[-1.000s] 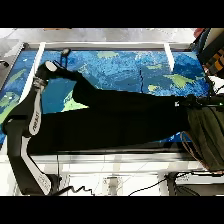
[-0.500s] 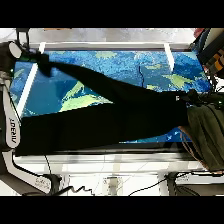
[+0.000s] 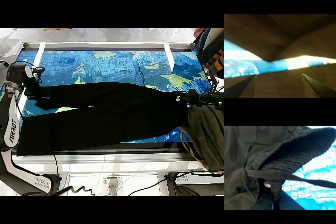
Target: Fold the clothes and pants, and hang the long-sleeved shirts on hangers.
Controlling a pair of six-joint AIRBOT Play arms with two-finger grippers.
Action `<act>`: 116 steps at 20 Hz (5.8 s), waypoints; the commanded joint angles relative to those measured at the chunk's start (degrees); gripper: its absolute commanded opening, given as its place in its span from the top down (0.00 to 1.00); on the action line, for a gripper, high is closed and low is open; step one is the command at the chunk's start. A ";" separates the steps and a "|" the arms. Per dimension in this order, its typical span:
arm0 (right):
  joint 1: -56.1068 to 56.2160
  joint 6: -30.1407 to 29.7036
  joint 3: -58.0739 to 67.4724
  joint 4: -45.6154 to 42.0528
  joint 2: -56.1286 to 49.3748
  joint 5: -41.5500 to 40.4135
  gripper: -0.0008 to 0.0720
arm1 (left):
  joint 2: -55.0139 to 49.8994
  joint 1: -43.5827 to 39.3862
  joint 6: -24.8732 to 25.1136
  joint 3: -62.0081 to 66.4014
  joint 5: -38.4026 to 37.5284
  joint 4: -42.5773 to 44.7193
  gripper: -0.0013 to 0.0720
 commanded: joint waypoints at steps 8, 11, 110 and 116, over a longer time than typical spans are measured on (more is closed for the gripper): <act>4.46 0.04 0.00 -0.94 0.02 -4.46 0.96 | -0.39 16.28 -5.97 1.14 1.84 -7.61 0.15; 7.17 0.04 0.00 -1.44 0.02 -5.68 0.96 | -1.53 24.44 -5.92 1.11 1.88 -21.07 0.15; 18.38 50.42 -22.32 -38.91 8.31 -41.24 0.96 | 14.73 27.98 2.73 -22.27 5.29 -6.78 0.42; 21.42 54.10 -25.16 -41.31 18.23 -35.10 0.96 | 28.83 31.85 7.52 -30.67 9.90 -7.04 0.55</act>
